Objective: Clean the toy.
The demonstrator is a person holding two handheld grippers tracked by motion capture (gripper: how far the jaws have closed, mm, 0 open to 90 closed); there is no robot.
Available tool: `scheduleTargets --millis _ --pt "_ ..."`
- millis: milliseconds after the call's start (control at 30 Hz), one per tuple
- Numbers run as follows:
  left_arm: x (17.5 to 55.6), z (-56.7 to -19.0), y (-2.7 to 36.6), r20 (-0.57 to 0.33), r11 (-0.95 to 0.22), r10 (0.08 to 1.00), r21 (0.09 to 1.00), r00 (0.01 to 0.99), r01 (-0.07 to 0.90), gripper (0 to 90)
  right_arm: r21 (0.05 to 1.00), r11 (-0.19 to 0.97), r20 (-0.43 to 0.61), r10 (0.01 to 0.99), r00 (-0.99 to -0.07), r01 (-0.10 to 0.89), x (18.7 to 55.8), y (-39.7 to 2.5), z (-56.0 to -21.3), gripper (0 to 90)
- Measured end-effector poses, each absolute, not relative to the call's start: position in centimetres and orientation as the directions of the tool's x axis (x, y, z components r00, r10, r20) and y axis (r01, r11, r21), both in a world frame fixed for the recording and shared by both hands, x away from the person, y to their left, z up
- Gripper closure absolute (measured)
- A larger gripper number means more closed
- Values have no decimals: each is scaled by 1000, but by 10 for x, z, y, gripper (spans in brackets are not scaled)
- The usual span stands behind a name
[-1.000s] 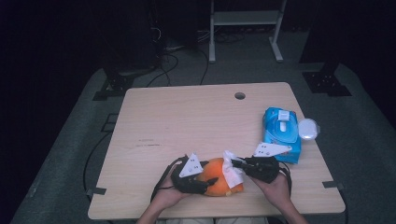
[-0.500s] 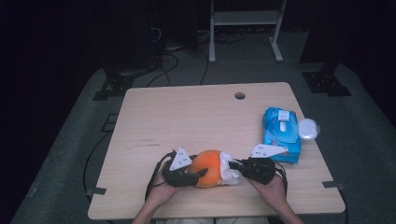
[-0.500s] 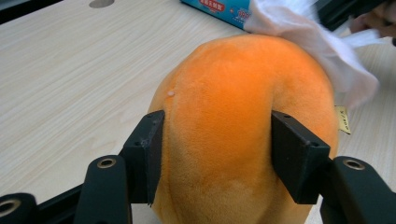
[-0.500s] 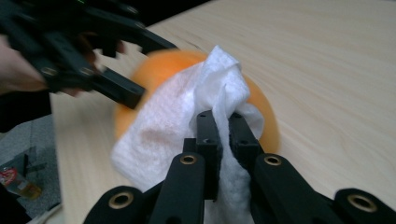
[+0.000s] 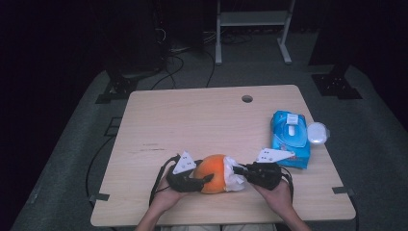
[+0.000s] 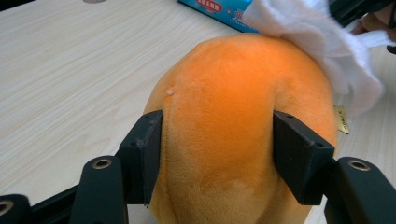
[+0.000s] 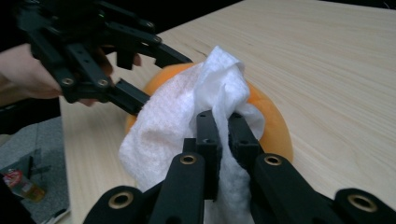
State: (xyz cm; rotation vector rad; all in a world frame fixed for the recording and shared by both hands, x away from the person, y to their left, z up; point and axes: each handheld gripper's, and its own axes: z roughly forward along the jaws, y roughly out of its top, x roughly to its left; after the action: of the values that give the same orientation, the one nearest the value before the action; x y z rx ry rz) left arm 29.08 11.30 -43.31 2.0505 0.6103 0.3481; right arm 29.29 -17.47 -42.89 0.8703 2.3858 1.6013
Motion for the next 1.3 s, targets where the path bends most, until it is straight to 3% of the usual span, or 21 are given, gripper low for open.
scheduleTargets --millis 200,367,600,800,1000,1133,1233,1300 --pt "286 -432 109 32 -464 515 851 857 247 375 847 227 274 589 -761 480 305 -189 -444 844" --pt "283 -432 105 53 -480 494 849 868 222 373 887 212 240 545 -803 409 298 -179 -428 843" --pt "280 -431 101 62 -489 482 847 874 209 365 855 221 267 588 -763 470 303 -186 -441 843" --pt "277 -431 98 85 -504 461 844 883 182 361 888 230 218 551 -806 397 294 -175 -426 841" --pt "276 -431 96 83 -505 452 844 888 178 360 861 228 249 591 -767 455 301 -185 -437 842" --pt "275 -430 94 89 -506 441 846 893 166 358 887 223 223 558 -799 404 293 -177 -425 842" --pt "275 -427 95 72 -500 434 848 898 174 296 890 273 173 539 -824 365 288 -168 -422 842" --pt "278 -426 99 21 -451 446 868 895 205 234 884 263 204 527 -825 386 291 -170 -429 842"
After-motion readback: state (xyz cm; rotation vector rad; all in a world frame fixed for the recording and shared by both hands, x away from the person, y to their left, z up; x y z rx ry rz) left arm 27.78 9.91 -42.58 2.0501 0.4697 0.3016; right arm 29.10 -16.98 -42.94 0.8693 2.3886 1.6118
